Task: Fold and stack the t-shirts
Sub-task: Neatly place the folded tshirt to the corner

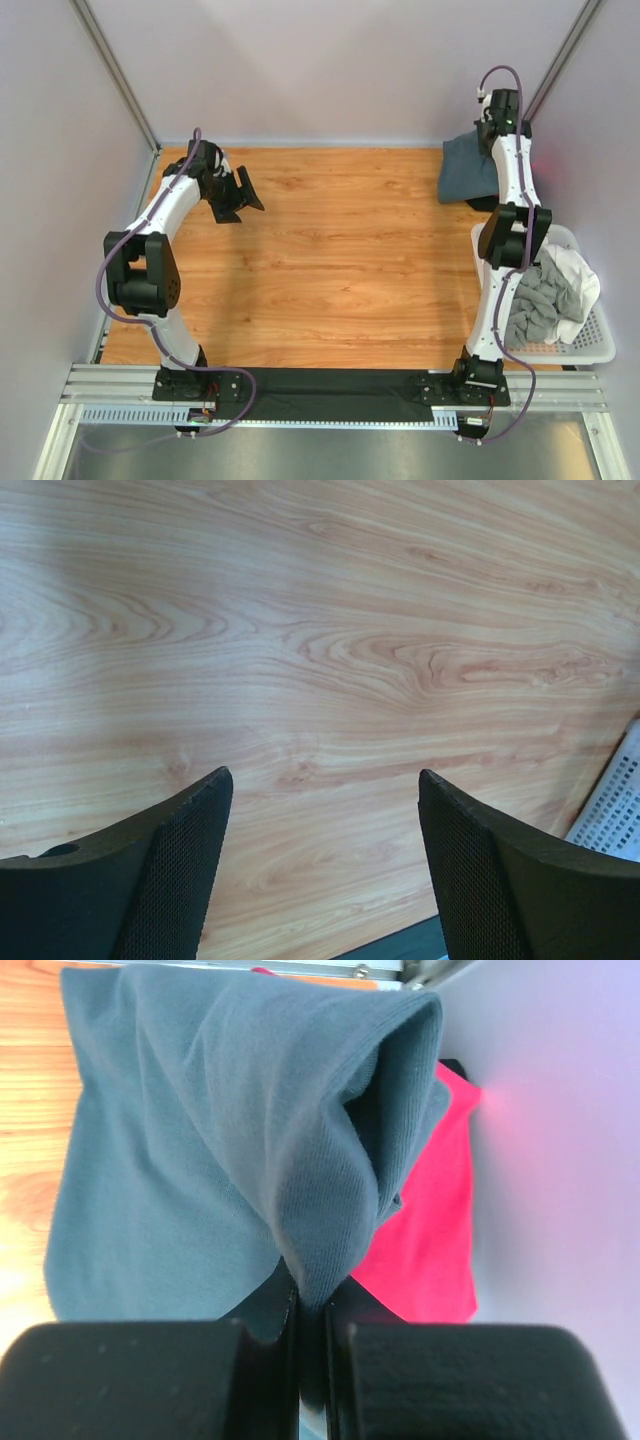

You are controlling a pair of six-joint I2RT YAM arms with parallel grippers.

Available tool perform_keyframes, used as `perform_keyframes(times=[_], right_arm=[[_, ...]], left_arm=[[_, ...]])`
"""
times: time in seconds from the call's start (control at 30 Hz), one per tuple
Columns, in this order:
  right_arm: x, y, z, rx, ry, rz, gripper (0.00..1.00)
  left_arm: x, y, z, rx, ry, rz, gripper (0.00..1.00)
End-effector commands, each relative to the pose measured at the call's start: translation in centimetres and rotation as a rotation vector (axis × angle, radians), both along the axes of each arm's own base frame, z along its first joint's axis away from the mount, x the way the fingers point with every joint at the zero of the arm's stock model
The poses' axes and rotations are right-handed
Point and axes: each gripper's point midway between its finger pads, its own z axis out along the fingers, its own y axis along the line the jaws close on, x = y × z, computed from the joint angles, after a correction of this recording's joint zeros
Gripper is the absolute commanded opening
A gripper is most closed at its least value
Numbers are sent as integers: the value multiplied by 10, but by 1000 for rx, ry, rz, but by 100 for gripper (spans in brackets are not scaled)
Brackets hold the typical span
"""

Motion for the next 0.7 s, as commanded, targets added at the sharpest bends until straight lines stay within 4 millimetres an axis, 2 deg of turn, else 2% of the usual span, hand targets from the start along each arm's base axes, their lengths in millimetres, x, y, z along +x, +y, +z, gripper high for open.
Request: perform_keyframes(times=[0.0,0.17,0.23,0.33,0.43,0.67], right_arm=[[4,-13,88,-54,-202,20,0],[6,-13,110,-6,-276,51,0],[9,-8,125,18,-322,72,0],[12,3,135,61,-359,108,0],[15,1,136,49,-370,102,0],[8,-14,154,-46,-384,74,0]], left_arm=[[2,-3,8,-30,11,-1,81],[0,-4,1,-43,38,22,80],[0,-5,-1,-50,37,26,80],[1,-5,-3,-56,39,32,80],[2,-7,-3,-61,36,34,79],[3,-9,-5,-80,41,43,79]])
